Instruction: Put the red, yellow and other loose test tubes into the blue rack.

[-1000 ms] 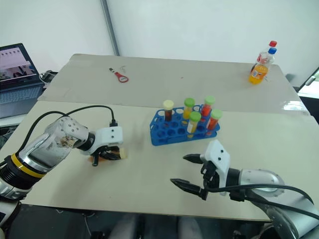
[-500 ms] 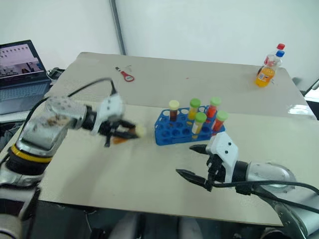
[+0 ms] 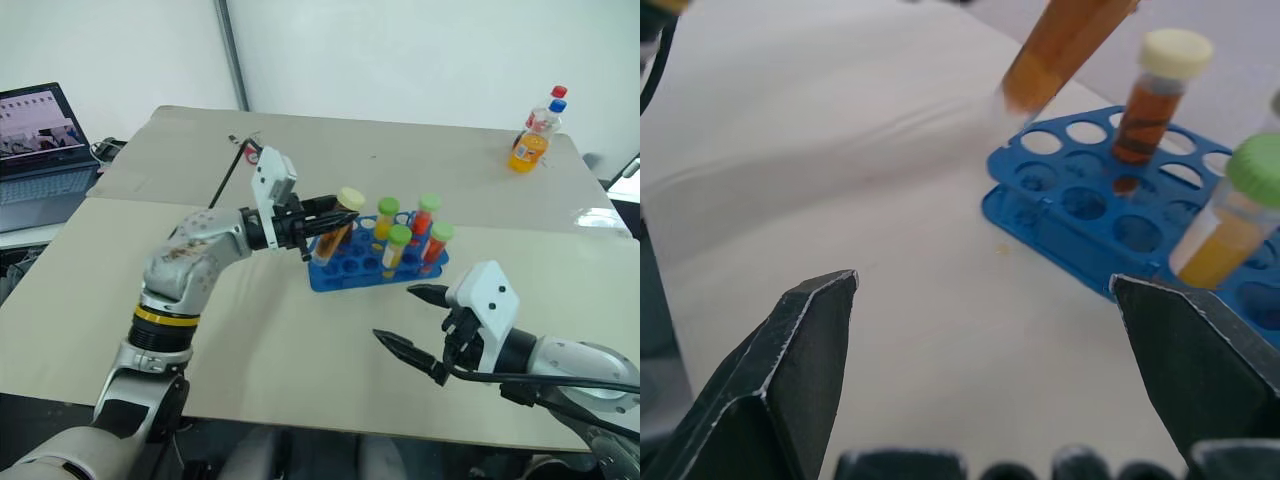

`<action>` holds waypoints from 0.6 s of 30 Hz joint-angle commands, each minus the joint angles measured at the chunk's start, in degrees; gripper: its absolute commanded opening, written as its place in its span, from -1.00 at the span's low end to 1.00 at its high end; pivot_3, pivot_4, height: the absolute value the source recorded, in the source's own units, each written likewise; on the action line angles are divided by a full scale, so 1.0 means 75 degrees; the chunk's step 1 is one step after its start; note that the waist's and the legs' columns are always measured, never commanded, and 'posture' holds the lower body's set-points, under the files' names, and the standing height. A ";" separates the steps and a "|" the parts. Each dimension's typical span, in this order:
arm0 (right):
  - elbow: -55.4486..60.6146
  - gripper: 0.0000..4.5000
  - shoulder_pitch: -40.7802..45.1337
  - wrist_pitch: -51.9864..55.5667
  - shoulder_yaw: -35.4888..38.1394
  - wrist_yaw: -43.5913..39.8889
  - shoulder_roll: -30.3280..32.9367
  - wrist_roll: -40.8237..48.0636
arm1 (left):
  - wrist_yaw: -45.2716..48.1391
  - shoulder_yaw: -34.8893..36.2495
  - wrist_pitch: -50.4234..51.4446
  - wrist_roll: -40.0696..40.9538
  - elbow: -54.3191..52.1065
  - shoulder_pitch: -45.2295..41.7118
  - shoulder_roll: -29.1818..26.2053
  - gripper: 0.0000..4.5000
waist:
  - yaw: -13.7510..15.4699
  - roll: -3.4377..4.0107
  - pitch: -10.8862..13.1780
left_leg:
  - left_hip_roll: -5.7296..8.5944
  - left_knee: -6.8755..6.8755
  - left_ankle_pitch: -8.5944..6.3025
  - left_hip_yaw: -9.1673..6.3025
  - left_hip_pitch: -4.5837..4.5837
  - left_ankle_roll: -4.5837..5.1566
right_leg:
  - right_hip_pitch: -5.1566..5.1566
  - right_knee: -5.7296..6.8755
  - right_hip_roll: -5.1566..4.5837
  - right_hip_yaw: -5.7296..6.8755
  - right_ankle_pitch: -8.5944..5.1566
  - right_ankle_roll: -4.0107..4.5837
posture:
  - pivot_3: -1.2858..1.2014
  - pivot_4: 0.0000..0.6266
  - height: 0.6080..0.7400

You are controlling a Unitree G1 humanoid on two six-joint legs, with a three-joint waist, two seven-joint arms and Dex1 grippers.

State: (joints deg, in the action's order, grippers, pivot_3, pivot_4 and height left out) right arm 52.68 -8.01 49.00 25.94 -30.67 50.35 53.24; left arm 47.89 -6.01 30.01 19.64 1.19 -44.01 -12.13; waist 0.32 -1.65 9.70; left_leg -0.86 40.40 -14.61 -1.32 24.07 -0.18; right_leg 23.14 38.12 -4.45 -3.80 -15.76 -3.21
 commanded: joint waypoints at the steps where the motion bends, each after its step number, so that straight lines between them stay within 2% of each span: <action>1: 0.0271 1.00 -0.0066 0.0132 0.0546 0.0398 0.0134 0.0362 | -0.0394 -0.0087 -0.1104 -0.0305 0.0433 -0.0074 0.0453 -0.62 | 0.0030 0.0000 0.0000 | 0.0002 0.0000 0.0000 0.0000 0.0001 0.0000 | 0.0000 -0.0002 -0.0001 0.0000 0.0000 0.0000 | 0.03 -0.52 0.40; 8: 0.0361 1.00 -0.0381 0.0292 0.1183 0.0740 0.0415 0.0917 | -0.0502 -0.0447 -0.2067 -0.0585 0.1171 0.0087 0.1108 -0.62 | 0.0047 0.0000 0.0000 | 0.0006 0.0004 0.0001 0.0002 0.0008 0.0001 | -0.0004 -0.0006 0.0000 0.0000 0.0000 -0.0001 | 0.03 -0.52 0.40; 18: 0.0504 1.00 -0.0882 0.0216 0.1677 0.1091 0.0547 0.1401 | -0.0478 -0.0625 -0.3148 -0.0970 0.2365 -0.0024 0.1491 -0.62 | 0.0049 0.0000 -0.0001 | 0.0007 0.0004 0.0005 0.0002 0.0007 0.0007 | -0.0007 -0.0006 0.0001 0.0000 0.0000 -0.0001 | 0.03 -0.52 0.40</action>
State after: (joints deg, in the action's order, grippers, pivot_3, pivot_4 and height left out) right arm 54.83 -14.57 51.05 35.89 -23.14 53.71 62.31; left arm 44.32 -10.49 8.32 13.09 18.84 -42.93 -1.25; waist 0.69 -1.65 9.69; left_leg -0.81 40.43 -14.57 -1.31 24.12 -0.12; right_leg 23.08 38.07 -4.45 -3.80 -15.76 -3.22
